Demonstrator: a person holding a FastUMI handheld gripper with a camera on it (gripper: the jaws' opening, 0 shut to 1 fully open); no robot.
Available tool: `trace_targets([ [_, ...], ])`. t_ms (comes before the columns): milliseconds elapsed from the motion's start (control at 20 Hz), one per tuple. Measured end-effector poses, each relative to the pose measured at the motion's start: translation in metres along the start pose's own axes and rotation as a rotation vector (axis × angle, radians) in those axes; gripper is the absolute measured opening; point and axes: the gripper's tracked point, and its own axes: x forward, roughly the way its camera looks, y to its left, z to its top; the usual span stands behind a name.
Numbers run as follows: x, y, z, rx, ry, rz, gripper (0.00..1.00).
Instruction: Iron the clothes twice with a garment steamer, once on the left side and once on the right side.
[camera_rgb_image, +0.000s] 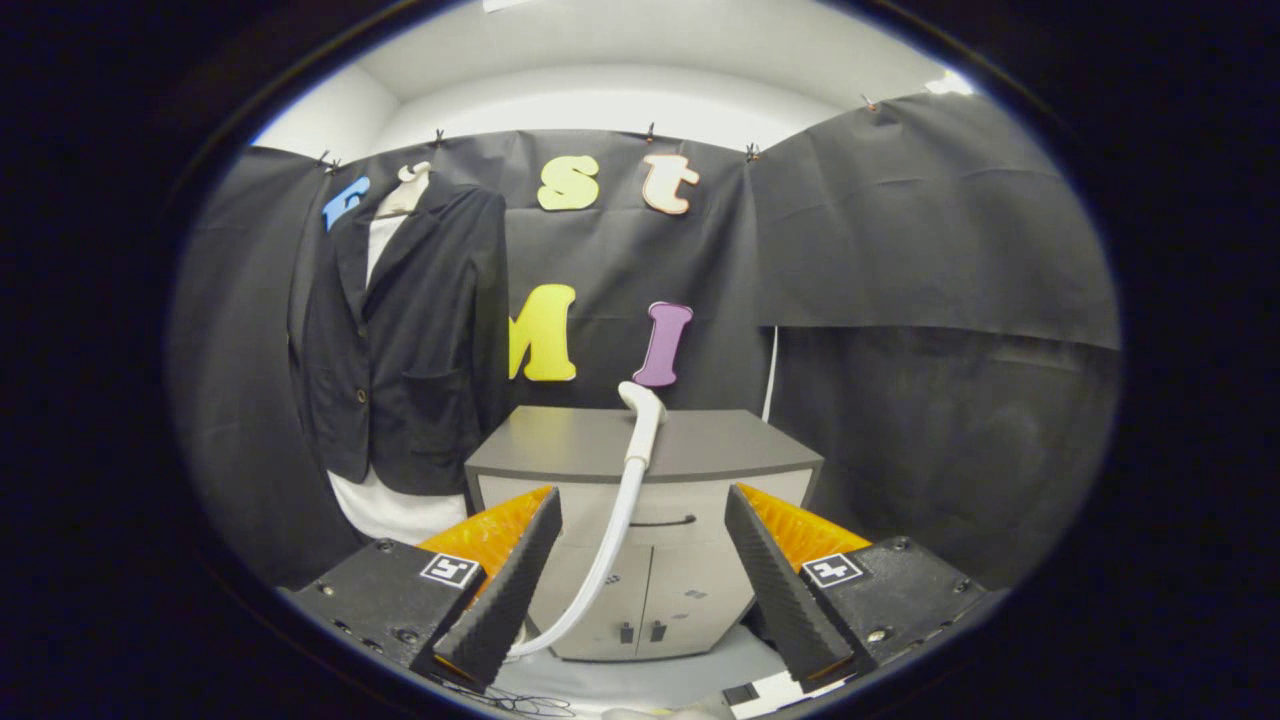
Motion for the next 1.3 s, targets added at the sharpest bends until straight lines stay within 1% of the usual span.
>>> trace_targets([
  [150, 0.031, -0.003, 0.023, 0.029, 0.006, 0.003, 1.0],
  [400, 0.109, -0.012, 0.065, 0.014, -0.009, 0.007, 1.0],
  [500, 0.143, -0.011, 0.074, 0.023, 0.003, 0.019, 1.0],
  [650, 0.199, -0.007, 0.077, 0.012, 0.038, 0.039, 1.0],
  [800, 0.252, 0.0, 0.066, -0.014, 0.095, 0.059, 1.0],
  [950, 0.294, 0.006, 0.041, -0.019, 0.17, 0.078, 1.0],
  [1150, 0.33, 0.003, -0.001, -0.019, 0.276, 0.076, 1.0],
  [1250, 0.342, 0.001, -0.016, -0.003, 0.321, 0.076, 0.97],
  [1300, 0.346, -0.001, -0.021, 0.001, 0.334, 0.075, 0.93],
])
